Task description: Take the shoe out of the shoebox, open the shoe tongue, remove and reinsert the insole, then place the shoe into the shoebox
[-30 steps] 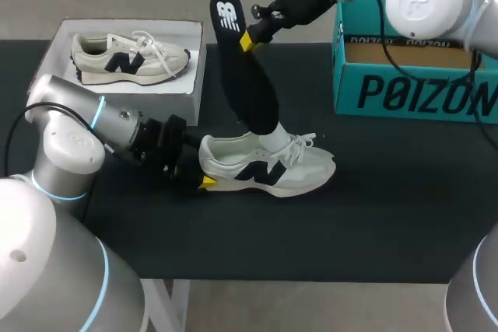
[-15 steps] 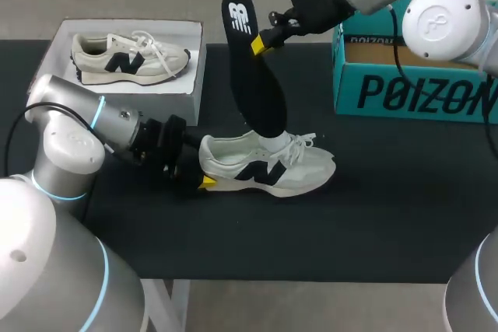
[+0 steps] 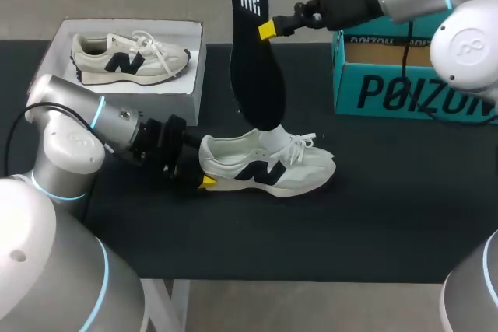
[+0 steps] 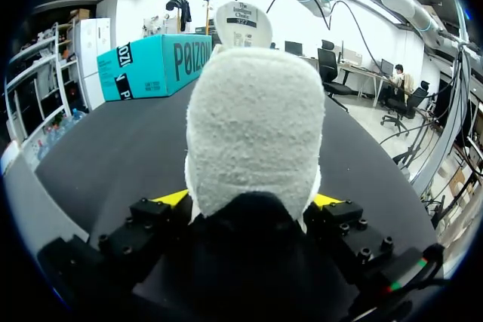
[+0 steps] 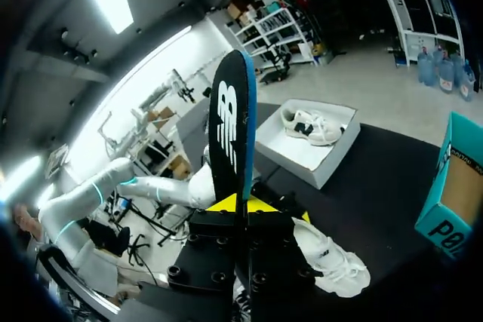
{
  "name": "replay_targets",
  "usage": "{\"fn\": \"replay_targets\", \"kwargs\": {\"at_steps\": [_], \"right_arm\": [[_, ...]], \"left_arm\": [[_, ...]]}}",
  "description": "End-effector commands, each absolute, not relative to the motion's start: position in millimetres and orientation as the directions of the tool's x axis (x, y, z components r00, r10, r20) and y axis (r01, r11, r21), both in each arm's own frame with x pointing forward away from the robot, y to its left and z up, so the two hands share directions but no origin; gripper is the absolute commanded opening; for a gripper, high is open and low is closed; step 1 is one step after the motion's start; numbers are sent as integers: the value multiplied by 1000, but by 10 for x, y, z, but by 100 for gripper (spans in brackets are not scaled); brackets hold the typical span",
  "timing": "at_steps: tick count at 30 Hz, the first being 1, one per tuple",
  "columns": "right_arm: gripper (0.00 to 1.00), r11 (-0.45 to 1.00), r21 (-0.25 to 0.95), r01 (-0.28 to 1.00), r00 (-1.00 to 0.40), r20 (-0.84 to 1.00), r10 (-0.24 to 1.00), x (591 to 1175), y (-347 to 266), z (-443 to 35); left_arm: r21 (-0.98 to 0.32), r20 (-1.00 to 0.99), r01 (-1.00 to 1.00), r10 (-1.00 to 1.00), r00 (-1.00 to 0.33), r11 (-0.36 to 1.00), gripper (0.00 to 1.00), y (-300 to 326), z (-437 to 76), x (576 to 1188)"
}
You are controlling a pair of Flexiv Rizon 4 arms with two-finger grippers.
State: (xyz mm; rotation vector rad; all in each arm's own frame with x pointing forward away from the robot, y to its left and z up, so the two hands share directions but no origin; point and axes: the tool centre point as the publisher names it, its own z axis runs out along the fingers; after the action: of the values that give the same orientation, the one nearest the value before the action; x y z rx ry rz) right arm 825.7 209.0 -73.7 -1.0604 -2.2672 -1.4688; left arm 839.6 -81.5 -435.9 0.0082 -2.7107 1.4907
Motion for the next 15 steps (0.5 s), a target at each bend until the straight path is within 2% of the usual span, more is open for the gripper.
{"fn": "replay_targets", "kwargs": {"at_steps": [1,7,12,15], "right_arm": [[0,202,731,652,-729,533,429,7949,1702,-674],[0,147,742,654,-707,530,469,7783,1459,-580],[0,132,747,651,-716,547,435,7537,1402,-452],[0,194,755,626,-750,515,414,7378,1388,-401]], "left_arm": [[-844,44,-27,18,-999,536,0,-826,-4409,8403],[-844,44,-27,18,-999,536,0,-826,-4409,8403],[-844,44,-27,18,-999,536,0,-826,-4409,8403],[-844,44,-27,18,-999,536,0,-826,-4409,8403]]}}
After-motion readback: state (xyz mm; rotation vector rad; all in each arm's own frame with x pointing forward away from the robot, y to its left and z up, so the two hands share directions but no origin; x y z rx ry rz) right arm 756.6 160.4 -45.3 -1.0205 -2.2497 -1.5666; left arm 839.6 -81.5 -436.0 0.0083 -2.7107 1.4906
